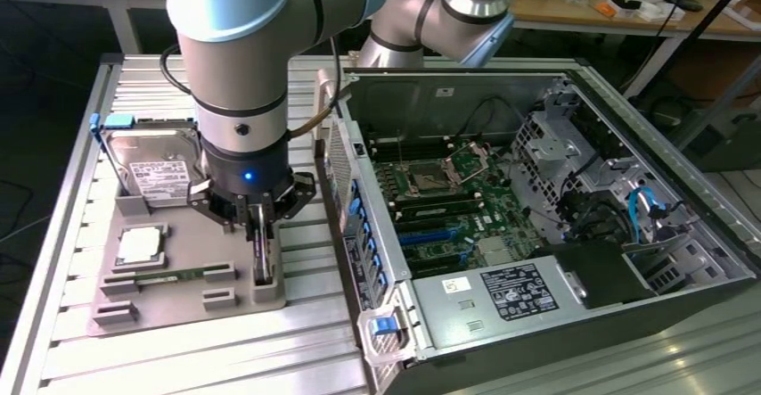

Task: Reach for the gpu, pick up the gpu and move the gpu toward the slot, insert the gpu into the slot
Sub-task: 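Pick up the gpu and move the gpu toward the slot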

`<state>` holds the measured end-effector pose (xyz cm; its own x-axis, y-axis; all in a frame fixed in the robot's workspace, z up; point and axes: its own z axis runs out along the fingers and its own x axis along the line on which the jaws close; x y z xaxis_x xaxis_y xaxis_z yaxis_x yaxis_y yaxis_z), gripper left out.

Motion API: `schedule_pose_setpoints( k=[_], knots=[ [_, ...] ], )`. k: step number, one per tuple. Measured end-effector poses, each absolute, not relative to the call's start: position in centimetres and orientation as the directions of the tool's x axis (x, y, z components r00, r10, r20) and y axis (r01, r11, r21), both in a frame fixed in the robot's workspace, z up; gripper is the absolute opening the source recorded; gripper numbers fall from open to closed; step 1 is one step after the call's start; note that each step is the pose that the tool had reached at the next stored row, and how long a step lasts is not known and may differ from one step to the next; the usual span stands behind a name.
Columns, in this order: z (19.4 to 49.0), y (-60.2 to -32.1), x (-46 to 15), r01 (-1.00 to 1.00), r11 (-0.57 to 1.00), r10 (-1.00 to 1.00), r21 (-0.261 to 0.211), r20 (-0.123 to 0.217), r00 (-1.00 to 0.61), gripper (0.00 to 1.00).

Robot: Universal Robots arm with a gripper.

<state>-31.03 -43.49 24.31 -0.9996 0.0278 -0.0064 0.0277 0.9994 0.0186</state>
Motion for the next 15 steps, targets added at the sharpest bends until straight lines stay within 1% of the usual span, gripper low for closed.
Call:
schedule_pose_setpoints(
  k=[15],
  knots=[
    [26.1,-43.5,-31.0,0.028,0.999,0.028,0.019,-0.006,-1.0,0.27]
  ],
)
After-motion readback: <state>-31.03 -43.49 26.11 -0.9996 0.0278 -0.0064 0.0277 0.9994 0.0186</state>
